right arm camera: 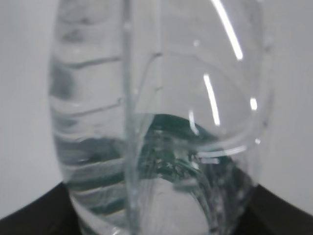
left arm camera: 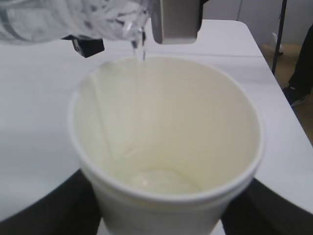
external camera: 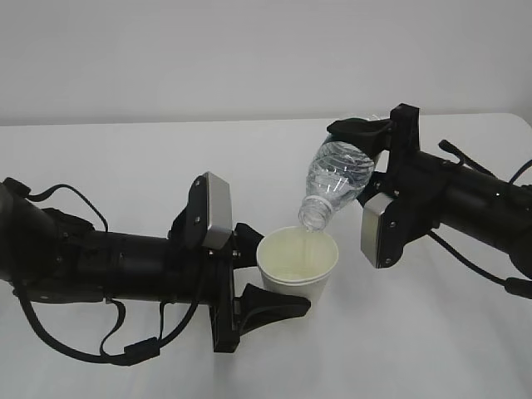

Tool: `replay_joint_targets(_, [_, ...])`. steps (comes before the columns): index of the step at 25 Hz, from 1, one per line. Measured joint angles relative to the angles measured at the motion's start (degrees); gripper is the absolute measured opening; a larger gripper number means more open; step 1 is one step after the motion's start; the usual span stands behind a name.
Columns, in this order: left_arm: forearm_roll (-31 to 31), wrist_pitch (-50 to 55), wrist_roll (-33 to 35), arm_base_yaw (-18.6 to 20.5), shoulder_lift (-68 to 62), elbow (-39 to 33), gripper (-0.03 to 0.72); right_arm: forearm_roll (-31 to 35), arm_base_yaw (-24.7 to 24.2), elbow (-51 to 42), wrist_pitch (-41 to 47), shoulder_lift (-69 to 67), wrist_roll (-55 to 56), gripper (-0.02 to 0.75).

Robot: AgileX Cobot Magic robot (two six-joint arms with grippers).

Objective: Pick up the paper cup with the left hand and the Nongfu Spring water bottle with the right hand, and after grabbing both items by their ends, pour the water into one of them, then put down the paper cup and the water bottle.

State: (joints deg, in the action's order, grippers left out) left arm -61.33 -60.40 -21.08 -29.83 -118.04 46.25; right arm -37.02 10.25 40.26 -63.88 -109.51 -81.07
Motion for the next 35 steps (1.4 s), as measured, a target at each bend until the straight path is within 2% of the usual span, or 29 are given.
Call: replay_joint_targets(35, [2.2, -1.48, 0.0, 0.0, -1.24, 0.0, 0.482, 0.0, 0.0, 0.0, 0.0, 0.0, -0.57, 0.459])
